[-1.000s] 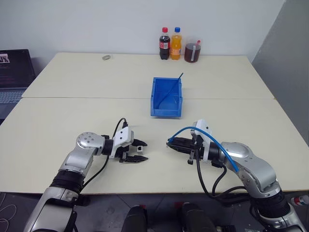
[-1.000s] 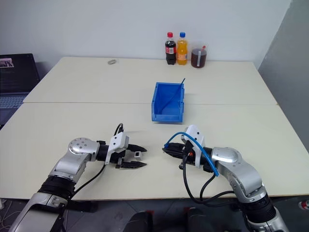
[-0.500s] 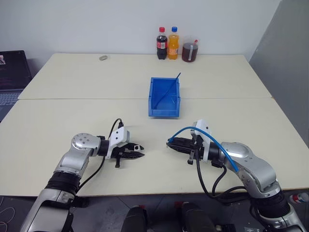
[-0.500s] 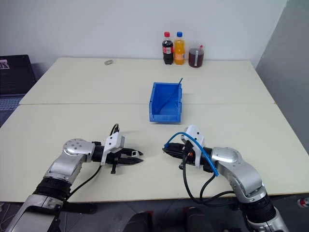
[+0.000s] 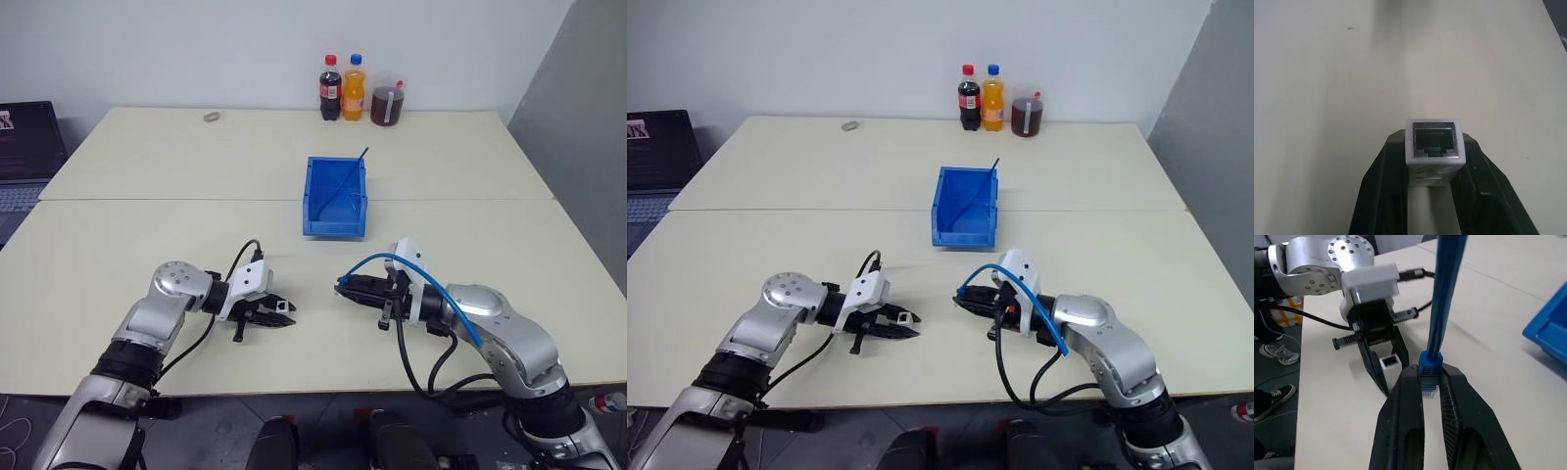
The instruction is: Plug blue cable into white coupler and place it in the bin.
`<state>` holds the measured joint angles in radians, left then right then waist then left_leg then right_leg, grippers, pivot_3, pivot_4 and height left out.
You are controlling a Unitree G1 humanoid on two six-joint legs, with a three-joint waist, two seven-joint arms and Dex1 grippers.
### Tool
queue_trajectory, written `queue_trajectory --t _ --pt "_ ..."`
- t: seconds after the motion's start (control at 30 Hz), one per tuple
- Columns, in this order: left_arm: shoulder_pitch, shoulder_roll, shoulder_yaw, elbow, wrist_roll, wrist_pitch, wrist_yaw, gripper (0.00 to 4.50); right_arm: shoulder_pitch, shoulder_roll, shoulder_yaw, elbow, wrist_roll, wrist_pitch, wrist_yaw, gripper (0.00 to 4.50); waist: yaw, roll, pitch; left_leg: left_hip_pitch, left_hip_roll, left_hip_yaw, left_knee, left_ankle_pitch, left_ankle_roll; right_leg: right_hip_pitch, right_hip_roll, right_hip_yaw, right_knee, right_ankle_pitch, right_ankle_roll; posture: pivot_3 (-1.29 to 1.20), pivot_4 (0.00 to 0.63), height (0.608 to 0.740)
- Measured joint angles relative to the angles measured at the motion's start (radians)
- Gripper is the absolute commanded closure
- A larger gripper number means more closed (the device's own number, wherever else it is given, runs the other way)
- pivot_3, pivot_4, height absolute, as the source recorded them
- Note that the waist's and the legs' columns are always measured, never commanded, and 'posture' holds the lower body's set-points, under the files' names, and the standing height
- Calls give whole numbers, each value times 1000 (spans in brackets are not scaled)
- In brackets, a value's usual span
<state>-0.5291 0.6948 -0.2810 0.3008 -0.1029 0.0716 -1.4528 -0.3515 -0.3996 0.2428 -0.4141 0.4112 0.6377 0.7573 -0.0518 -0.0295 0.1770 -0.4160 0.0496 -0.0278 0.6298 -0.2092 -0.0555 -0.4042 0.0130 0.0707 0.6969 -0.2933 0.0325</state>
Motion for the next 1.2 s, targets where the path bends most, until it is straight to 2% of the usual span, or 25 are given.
queue_trajectory --t 0.3,0.6,1.2 --pt "-57 -28 -48 35 44 -27 -2 3691 -158 84 126 186 -90 -76 16 4333 14 0 -1 0 0 0 1 0 0 0 0 0 0 0 0 0 150 740" --pt "-57 -36 -47 34 43 -11 3 3691 -162 135 214 272 -160 -149 38 4333 21 0 -2 0 0 0 1 0 0 0 0 0 1 0 0 0 150 740" --pt "-36 -36 -35 2 42 34 21 3691 -141 175 223 380 -235 -249 50 4334 21 1 -4 1 0 0 1 0 0 1 0 0 1 0 0 0 150 740"
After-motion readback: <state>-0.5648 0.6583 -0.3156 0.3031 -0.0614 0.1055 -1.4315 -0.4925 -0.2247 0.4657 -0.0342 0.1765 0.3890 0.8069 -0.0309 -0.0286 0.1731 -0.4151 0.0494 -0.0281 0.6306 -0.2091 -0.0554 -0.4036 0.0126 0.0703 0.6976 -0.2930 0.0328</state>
